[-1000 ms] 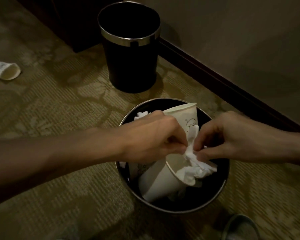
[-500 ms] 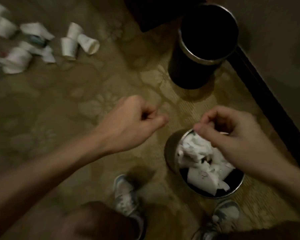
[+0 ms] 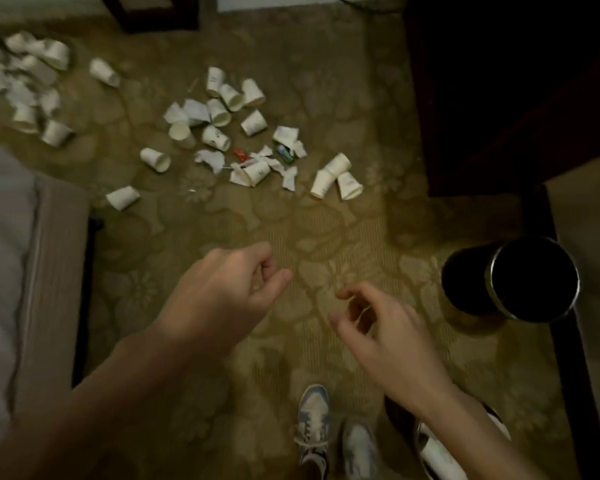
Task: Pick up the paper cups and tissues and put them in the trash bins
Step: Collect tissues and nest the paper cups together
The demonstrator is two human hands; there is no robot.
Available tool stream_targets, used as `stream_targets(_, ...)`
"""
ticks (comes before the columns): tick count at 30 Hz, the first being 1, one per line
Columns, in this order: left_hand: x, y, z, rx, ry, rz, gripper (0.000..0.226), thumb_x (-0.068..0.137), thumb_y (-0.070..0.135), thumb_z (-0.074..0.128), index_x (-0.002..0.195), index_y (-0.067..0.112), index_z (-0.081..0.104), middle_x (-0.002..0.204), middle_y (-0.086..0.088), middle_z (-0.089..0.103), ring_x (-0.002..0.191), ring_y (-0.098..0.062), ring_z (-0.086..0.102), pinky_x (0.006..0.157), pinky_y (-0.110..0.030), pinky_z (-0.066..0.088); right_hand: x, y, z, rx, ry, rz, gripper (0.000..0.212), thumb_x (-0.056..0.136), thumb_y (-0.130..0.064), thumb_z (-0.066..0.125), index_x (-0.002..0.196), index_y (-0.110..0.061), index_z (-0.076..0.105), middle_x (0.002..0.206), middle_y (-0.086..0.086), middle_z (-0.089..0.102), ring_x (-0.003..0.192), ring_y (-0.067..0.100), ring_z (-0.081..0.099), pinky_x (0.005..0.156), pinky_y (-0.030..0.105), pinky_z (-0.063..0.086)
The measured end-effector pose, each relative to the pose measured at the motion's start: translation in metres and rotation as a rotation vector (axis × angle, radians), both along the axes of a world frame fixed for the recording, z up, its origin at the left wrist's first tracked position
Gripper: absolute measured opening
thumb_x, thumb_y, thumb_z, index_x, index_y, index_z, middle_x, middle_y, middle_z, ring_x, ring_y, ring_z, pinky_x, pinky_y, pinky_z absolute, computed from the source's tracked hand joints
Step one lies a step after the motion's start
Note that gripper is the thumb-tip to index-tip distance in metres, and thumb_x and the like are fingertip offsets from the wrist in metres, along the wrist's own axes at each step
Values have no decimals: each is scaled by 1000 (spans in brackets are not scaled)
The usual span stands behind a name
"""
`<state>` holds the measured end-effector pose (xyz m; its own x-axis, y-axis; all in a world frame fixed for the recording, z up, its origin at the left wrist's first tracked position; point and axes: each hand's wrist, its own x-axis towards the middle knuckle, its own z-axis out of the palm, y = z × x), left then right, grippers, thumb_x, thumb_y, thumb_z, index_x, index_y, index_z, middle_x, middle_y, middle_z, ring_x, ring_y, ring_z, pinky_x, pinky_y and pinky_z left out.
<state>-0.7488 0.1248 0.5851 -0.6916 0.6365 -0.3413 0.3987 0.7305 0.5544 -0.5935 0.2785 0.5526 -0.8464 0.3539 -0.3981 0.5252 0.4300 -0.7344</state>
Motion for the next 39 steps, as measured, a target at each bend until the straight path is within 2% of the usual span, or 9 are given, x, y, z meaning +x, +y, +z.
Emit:
stream_targets(4, -26, 12, -49, -53, -23, 113, 39, 94, 44, 56, 63, 21, 49, 56, 6, 50, 52, -10, 47, 46, -18, 29, -51, 17, -26, -14, -96, -28, 8, 90, -46, 60, 94, -40, 56, 68, -11, 59, 68, -3, 57, 51, 14, 44)
stream_targets(10, -88, 83, -164, -182, -151, 115, 24, 97, 42, 53, 92, 20, 59, 82, 3, 65, 72, -17, 61, 66, -34, 50, -122, 75, -115, -85, -254, -128, 9, 92, -35, 62, 85, -31, 57, 62, -10, 60, 58, 0, 56, 45, 14, 39)
stream_targets(15, -125, 148, -262, -295, -263, -9, 32, 101, 38, 46, 125, 18, 49, 107, -4, 65, 99, -25, 63, 74, -34, 49, -179, 136, -217, -155, -467, -189, 9, 95, -35, 58, 96, -25, 58, 84, -8, 62, 69, 4, 55, 54, 20, 35)
stream_targets(23, -188, 206, -402, -374, -514, 148, 36, 100, 36, 49, 127, 13, 47, 118, -12, 59, 105, -30, 60, 90, -47, 52, -236, 206, -357, -204, -674, -275, 26, 94, -29, 61, 115, -14, 58, 108, 8, 64, 98, 26, 62, 86, 42, 53)
stream_targets(27, -210, 219, -472, -238, -569, 280, 41, 96, 37, 57, 130, 17, 46, 118, -7, 60, 99, -23, 61, 85, -44, 55, -263, 228, -415, -146, -656, -287, 30, 92, -33, 64, 117, -19, 55, 117, 5, 59, 99, 20, 57, 86, 40, 50)
stream_targets(29, -219, 224, -505, -221, -547, 280, 50, 94, 39, 61, 134, 16, 44, 123, -7, 59, 101, -22, 61, 84, -42, 55, -275, 234, -443, -105, -622, -311, 50, 92, -35, 64, 134, -17, 46, 128, 5, 55, 109, 22, 55, 91, 39, 48)
stream_targets(33, -233, 243, -565, -211, -389, 200, 80, 87, 48, 66, 149, 16, 27, 150, -13, 39, 134, -30, 42, 107, -45, 40, -299, 250, -495, 72, -466, -399, 57, 94, -34, 61, 143, -16, 37, 144, 7, 44, 120, 18, 46, 85, 24, 40)
stream_targets(36, -247, 262, -591, -89, -112, 10, 86, 84, 49, 68, 151, 18, 23, 148, -11, 36, 133, -27, 38, 107, -41, 37, -317, 268, -526, 160, -341, -414, 57, 99, -36, 52, 148, -16, 33, 150, 8, 39, 135, 22, 38, 107, 35, 37)
stream_targets(39, -259, 286, -608, 10, -86, -61, 92, 80, 53, 70, 153, 29, 21, 149, -10, 33, 133, -28, 37, 105, -45, 37, -332, 286, -550, 150, -277, -472, 56, 101, -38, 46, 151, -19, 29, 151, 7, 38, 137, 23, 38, 110, 46, 38)
